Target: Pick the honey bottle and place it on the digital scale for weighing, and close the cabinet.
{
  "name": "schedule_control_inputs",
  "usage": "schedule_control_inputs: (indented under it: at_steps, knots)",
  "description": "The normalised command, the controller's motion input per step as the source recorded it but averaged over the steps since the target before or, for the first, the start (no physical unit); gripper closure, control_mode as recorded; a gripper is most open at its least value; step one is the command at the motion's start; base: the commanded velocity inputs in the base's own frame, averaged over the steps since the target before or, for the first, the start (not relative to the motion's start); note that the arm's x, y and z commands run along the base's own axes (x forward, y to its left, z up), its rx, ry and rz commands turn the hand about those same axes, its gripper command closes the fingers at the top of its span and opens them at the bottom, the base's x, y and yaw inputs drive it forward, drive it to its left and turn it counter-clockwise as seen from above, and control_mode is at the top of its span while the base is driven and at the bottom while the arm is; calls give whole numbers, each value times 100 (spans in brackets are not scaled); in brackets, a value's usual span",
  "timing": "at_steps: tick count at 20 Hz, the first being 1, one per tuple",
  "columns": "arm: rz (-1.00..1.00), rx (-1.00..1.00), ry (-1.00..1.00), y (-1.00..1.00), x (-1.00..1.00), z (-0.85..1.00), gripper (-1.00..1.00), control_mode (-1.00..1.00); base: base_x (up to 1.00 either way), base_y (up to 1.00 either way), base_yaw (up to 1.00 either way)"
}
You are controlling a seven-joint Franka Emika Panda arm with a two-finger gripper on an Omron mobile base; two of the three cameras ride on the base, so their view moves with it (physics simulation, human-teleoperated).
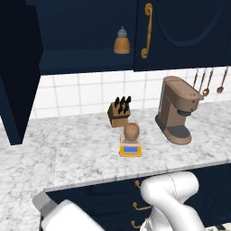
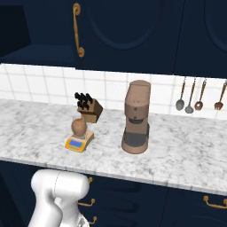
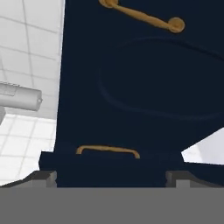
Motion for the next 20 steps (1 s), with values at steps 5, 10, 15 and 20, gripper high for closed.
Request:
schedule_control_inputs:
  at_steps: [5, 10, 15, 20]
  knots:
    - [-12, 16, -2, 100, 32, -59, -100, -100, 0, 0, 0]
    - [-19, 40, -7, 81, 46, -39, -100, -100, 0, 0, 0]
    - [-21, 37, -2, 97, 56, -30, -100, -100, 0, 0, 0]
    - [-16, 5, 0, 57, 92, -13, -100, -100, 0, 0, 0]
